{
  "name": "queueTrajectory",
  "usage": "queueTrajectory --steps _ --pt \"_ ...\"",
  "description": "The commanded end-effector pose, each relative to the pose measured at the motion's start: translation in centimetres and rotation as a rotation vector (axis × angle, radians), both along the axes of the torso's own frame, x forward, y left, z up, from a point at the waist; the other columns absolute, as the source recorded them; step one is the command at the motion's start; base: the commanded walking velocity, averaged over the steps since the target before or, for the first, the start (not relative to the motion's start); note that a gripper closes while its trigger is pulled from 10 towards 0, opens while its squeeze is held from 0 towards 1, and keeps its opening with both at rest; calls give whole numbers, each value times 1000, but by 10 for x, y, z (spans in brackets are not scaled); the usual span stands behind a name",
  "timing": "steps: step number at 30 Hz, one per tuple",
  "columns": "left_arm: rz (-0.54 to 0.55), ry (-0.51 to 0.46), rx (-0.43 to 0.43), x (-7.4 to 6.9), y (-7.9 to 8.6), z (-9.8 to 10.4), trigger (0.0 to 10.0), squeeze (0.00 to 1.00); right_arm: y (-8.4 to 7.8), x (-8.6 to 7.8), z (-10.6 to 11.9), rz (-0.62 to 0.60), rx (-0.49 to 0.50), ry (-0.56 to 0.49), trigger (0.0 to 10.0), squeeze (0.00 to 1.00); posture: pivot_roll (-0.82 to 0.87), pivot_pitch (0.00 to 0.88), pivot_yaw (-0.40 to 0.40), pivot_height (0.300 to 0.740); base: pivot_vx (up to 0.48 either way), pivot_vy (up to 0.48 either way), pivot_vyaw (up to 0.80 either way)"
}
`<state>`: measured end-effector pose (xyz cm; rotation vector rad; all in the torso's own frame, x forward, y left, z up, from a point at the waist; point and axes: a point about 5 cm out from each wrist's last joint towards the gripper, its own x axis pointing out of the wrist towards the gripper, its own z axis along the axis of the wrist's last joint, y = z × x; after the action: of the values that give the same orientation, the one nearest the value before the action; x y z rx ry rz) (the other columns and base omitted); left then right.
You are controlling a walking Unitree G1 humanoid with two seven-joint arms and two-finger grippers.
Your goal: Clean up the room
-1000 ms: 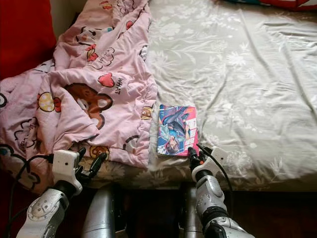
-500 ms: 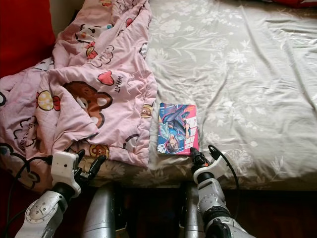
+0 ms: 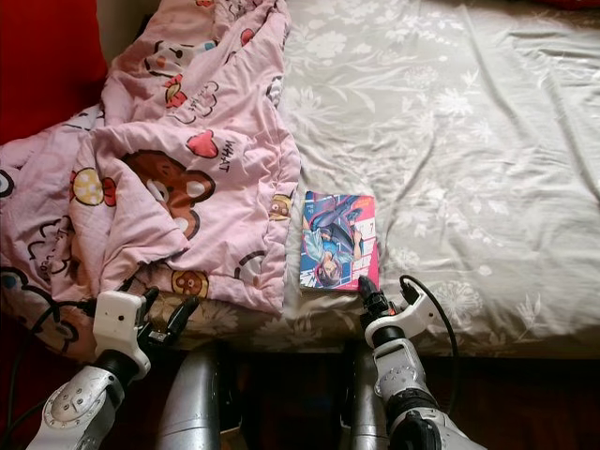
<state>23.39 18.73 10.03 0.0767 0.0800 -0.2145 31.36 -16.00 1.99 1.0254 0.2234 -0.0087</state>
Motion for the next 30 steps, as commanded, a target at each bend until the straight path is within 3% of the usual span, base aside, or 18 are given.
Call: queueTrajectory --steps 1,18,30 --pt "7 22 14 -4 3 -3 10000 0 5 -6 -7 0 29 30 0 0 163 329 78 576 0 0 0" --pt "19 25 15 -2 -1 -6 10000 0 5 0 -1 -7 49 -8 0 0 152 307 65 576 0 0 0" --pt "32 13 2 11 -3 -10 10000 0 2 5 8 -28 36 -79 0 0 117 260 50 576 0 0 0"
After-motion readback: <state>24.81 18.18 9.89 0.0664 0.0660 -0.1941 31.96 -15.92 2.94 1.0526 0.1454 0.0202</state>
